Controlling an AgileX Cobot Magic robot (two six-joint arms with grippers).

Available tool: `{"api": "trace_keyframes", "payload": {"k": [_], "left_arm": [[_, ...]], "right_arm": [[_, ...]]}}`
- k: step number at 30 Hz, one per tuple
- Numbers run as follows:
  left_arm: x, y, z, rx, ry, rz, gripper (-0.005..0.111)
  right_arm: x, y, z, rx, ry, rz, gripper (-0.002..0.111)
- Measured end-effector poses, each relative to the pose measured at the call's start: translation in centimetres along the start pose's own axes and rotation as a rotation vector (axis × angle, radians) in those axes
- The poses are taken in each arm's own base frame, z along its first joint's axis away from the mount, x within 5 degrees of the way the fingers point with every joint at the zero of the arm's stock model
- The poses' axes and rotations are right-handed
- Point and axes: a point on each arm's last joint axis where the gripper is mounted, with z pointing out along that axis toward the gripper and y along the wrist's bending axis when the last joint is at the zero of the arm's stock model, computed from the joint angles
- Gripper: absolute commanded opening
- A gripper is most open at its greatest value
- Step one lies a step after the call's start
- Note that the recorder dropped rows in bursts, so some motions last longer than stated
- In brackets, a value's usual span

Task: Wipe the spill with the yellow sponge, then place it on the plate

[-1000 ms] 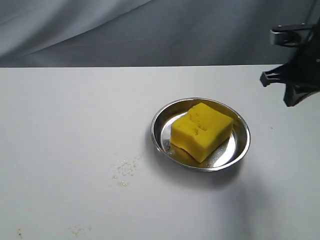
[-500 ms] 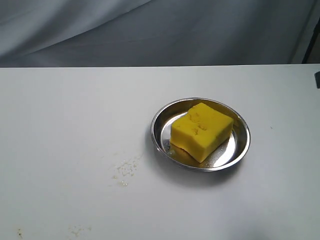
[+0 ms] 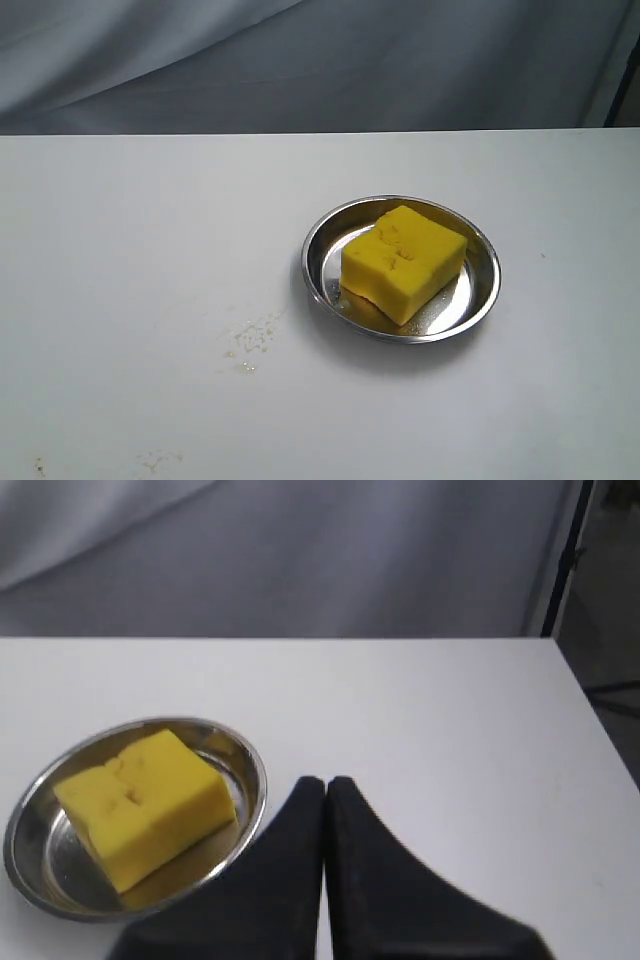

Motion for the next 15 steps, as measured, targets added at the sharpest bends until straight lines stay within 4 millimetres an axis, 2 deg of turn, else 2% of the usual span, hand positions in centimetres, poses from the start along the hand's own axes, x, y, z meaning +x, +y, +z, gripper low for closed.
{"api": "trace_keyframes", "payload": {"k": [5,8,12,15], "left_arm": [[0.0,0.0,0.0,0.0,0.0,0.0,0.0],[0.0,0.0,0.0,0.0,0.0,0.0,0.0],[0.0,0.0,0.0,0.0,-0.002,0.0,0.0],[0.0,0.0,0.0,0.0,-0.004,0.0,0.0]], "right_arm": [[1.8,0.0,-3.9,-0.017,-0.193,0.024,0.0],[2.4,0.0,-5.6,-0.02,-0.285,0.034,0.0],[2.5,0.0,-5.8,-0.017,-0.306,0.034,0.0],[2.8,-0.1,-5.1,-0.01,-0.325,0.027,0.0]]}}
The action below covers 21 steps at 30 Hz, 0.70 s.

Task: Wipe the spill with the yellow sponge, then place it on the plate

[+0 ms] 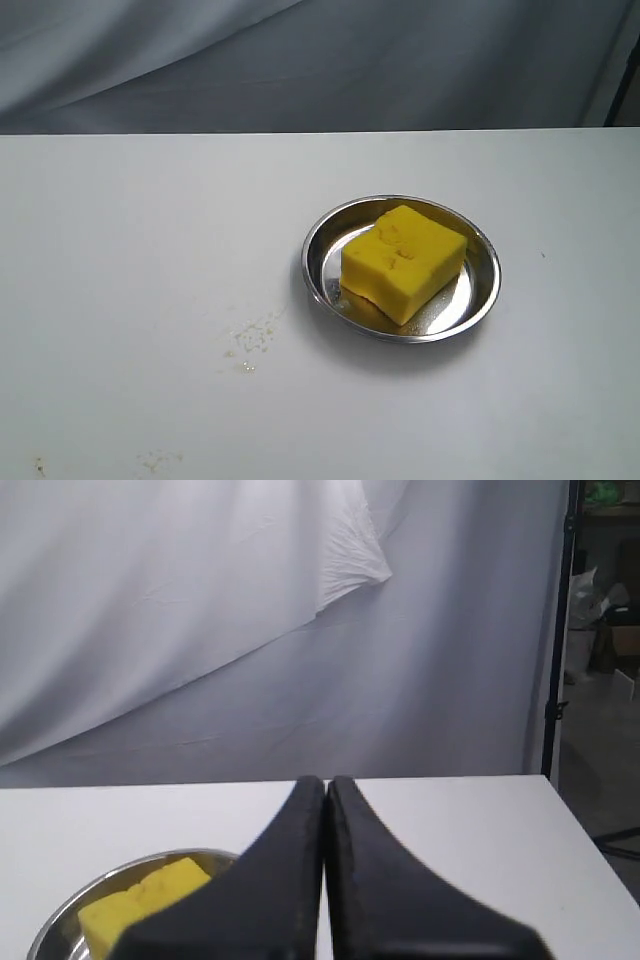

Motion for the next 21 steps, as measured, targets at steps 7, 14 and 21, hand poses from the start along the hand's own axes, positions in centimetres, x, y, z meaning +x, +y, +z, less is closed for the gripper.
{"api": "trace_keyframes", "payload": {"k": [7,14,21], "left_arm": [[0.0,0.0,0.0,0.0,-0.002,0.0,0.0],[0.0,0.0,0.0,0.0,-0.002,0.0,0.0],[0.0,0.0,0.0,0.0,-0.002,0.0,0.0]], "right_arm": [[3.2,-0.2,3.0,-0.006,-0.167,-0.006,0.0],[9.4,-0.6,5.1,0.0,-0.068,-0.005,0.0],[11.5,-0.7,5.4,0.007,0.061,-0.005,0.0]]}}
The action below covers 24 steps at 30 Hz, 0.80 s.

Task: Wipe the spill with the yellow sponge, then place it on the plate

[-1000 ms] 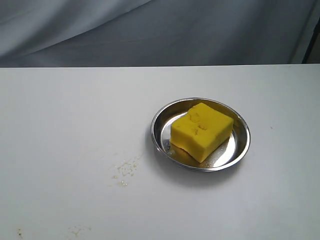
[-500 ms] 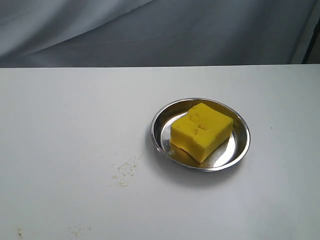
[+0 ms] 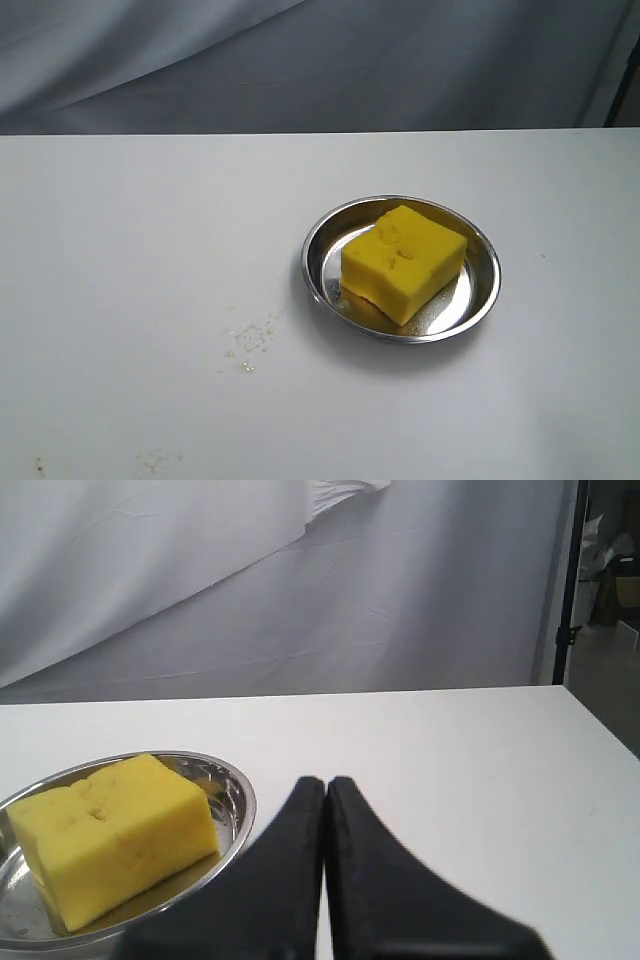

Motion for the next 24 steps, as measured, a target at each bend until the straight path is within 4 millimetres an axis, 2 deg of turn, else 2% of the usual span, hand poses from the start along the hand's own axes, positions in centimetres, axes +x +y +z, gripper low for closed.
{"api": "trace_keyframes", "payload": {"k": [10,15,24], "left_arm": [[0.0,0.0,0.0,0.0,0.0,0.0,0.0],[0.0,0.0,0.0,0.0,0.0,0.0,0.0],[0.0,0.0,0.0,0.0,0.0,0.0,0.0]], "right_arm": [[0.2,0.0,0.0,0.001,0.022,0.0,0.0],[1.3,-0.1,-0.1,0.008,0.14,0.0,0.0],[1.3,-0.1,-0.1,0.008,0.144,0.0,0.0]]}}
